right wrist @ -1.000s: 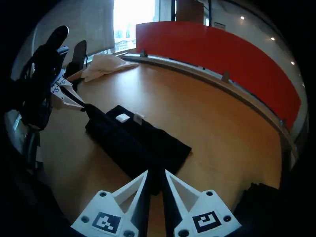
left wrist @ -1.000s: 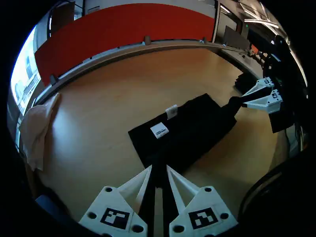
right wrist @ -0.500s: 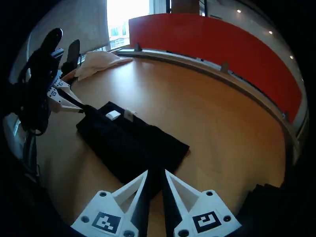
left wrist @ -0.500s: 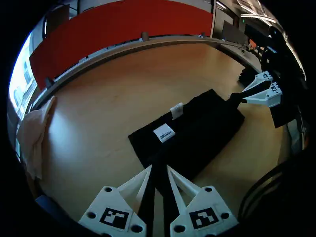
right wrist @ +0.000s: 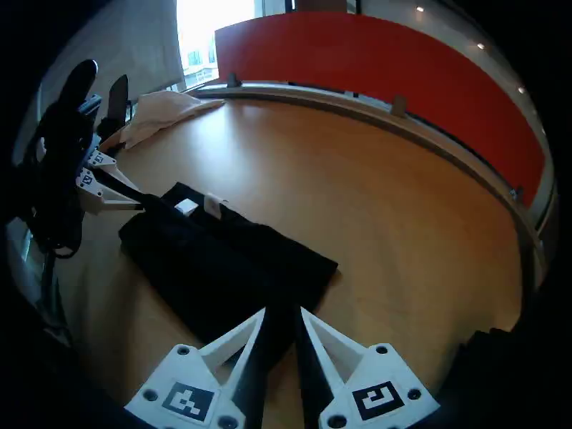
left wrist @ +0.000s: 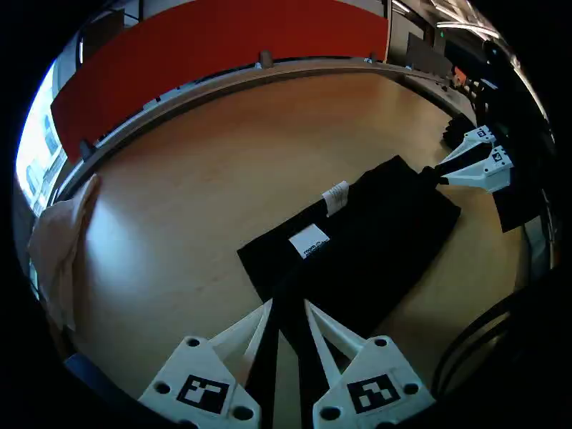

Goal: Fold towel

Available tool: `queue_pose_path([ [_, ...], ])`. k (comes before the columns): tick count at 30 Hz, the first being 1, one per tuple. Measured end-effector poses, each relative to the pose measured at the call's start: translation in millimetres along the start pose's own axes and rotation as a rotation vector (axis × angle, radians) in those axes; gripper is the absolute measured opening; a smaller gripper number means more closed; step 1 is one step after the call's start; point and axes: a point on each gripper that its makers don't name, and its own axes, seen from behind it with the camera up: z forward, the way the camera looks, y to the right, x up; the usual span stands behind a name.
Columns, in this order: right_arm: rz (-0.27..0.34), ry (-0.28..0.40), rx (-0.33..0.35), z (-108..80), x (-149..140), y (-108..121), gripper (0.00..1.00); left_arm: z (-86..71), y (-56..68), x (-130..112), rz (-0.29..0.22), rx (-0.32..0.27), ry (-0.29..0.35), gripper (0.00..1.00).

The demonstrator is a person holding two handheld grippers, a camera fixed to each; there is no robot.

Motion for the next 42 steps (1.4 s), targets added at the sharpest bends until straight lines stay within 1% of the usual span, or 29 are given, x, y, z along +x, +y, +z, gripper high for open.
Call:
queue_pose_path([
  [3, 0.011, -0.003, -0.02, 3.4, -1, 4, 0.29, 3.6, -5.6, 0, 0.007, 0.017, -0.003, 0.28],
  [7, 0.019, -0.01, -0.044, 7.2, -4, 9, 0.44, 8.9, -13.0, 0, 0.023, 0.045, -0.009, 0.39],
  [10, 0.02, -0.014, -0.054, 8.9, -5, 11, 0.54, 11.8, -16.4, 1, 0.039, 0.061, -0.012, 0.4],
  [12, 0.019, -0.015, -0.06, 9.6, -5, 13, 0.59, 13.5, -17.7, 1, 0.048, 0.067, -0.013, 0.4],
  [15, 0.02, -0.012, -0.07, 10.7, -3, 16, 0.62, 15.8, -19.0, 2, 0.056, 0.074, -0.012, 0.4],
  [18, 0.026, -0.009, -0.086, 12.4, 0, 21, 0.66, 17.3, -21.3, 5, 0.06, 0.082, -0.009, 0.41],
  [24, 0.04, 0.003, -0.108, 16.1, 9, 30, 0.67, 19.6, -27.7, 11, 0.063, 0.094, -0.005, 0.41],
  [33, 0.032, 0.022, -0.13, 17.3, 22, 37, 0.68, 17.8, -39.9, 20, 0.061, 0.122, 0.007, 0.41],
  [35, 0.032, 0.029, -0.13, 16.1, 25, 38, 0.69, 15.7, -42.5, 21, 0.052, 0.129, 0.009, 0.53],
  [37, 0.031, 0.032, -0.132, 14.7, 26, 39, 0.7, 13.8, -43.8, 20, 0.037, 0.129, 0.007, 0.78],
  [38, 0.031, 0.033, -0.133, 13.9, 26, 39, 0.73, 12.7, -44.2, 18, 0.027, 0.127, 0.005, 0.82],
  [40, 0.029, 0.036, -0.137, 12.4, 26, 40, 0.83, 11.5, -45.2, 16, 0.008, 0.125, 0.0, 0.91],
  [41, 0.028, 0.037, -0.139, 11.6, 26, 40, 0.87, 11.0, -45.8, 15, -0.002, 0.124, -0.003, 0.95],
  [42, 0.028, 0.038, -0.14, 10.8, 26, 40, 0.9, 10.5, -46.1, 14, -0.01, 0.123, -0.004, 0.95],
])
